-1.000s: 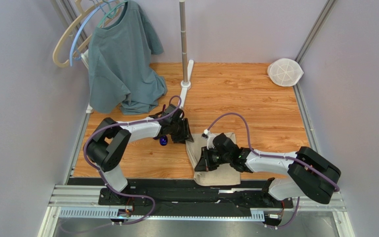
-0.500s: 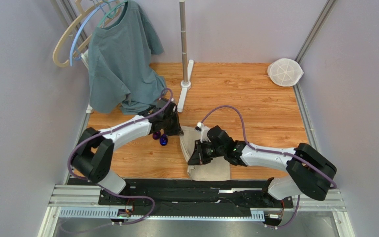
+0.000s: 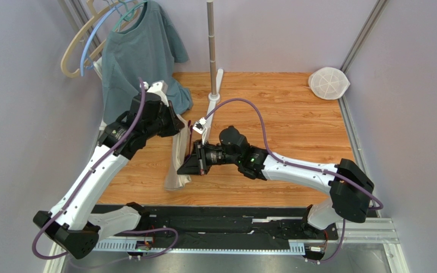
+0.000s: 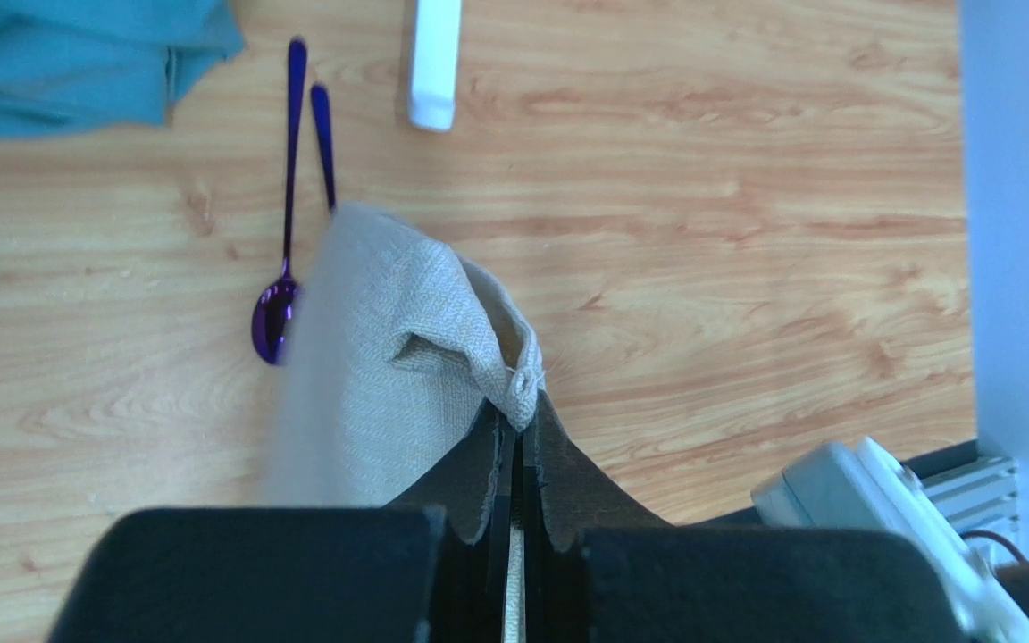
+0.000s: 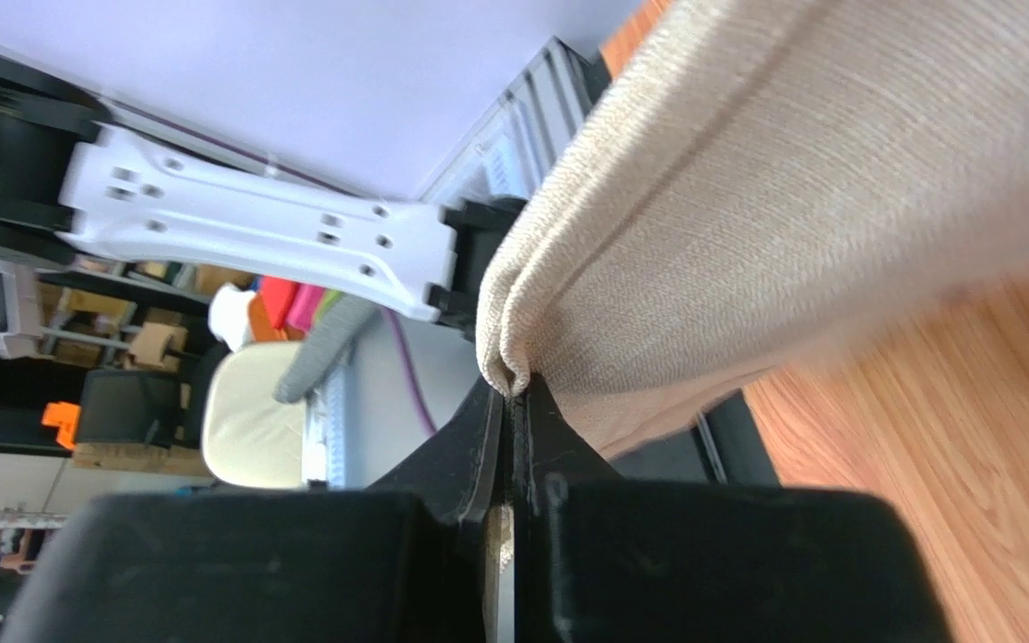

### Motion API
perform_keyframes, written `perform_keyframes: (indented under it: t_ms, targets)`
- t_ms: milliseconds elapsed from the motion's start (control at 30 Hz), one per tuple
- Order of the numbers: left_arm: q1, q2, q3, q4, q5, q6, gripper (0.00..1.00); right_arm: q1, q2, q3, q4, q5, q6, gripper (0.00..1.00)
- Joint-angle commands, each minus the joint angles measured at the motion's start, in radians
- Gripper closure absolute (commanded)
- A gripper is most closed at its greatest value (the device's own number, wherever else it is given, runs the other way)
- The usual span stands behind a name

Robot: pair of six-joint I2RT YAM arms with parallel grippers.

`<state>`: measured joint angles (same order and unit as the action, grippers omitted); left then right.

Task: Fold the napkin into a case and place the utensils inside
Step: Turn over the upper triangle folded napkin at the center of the board.

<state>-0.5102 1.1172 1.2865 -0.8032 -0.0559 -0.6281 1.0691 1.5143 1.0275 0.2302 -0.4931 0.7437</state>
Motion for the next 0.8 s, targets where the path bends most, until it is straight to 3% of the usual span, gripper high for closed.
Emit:
perform_keyframes:
  t_ms: [0,133,267,367,500,767]
  targets:
    - [0.004,0.039,0.034,0.096,-0.018,0.033,1.00,0.020,-0.089,-0.114,0.113,-0.111,0.083,1.00]
    - [-0.074,0.223,-0.026,0.255,0.015,-0.004,1.00,-0.073,-0.129,-0.383,0.314,-0.137,0.164,1.00]
    - [-0.165,0.453,-0.004,0.416,-0.002,-0.022,1.00,-0.262,-0.094,-0.667,0.605,-0.218,0.221,1.00]
    - [-0.214,0.659,0.087,0.501,-0.005,-0.038,1.00,-0.357,-0.042,-0.777,0.629,-0.285,0.154,1.00]
    - [-0.272,0.852,0.209,0.532,-0.045,-0.033,1.00,-0.431,-0.055,-0.822,0.499,-0.303,0.060,1.00]
    - [-0.300,0.983,0.327,0.532,-0.036,-0.029,1.00,-0.535,-0.199,-0.830,0.168,-0.228,-0.007,1.00]
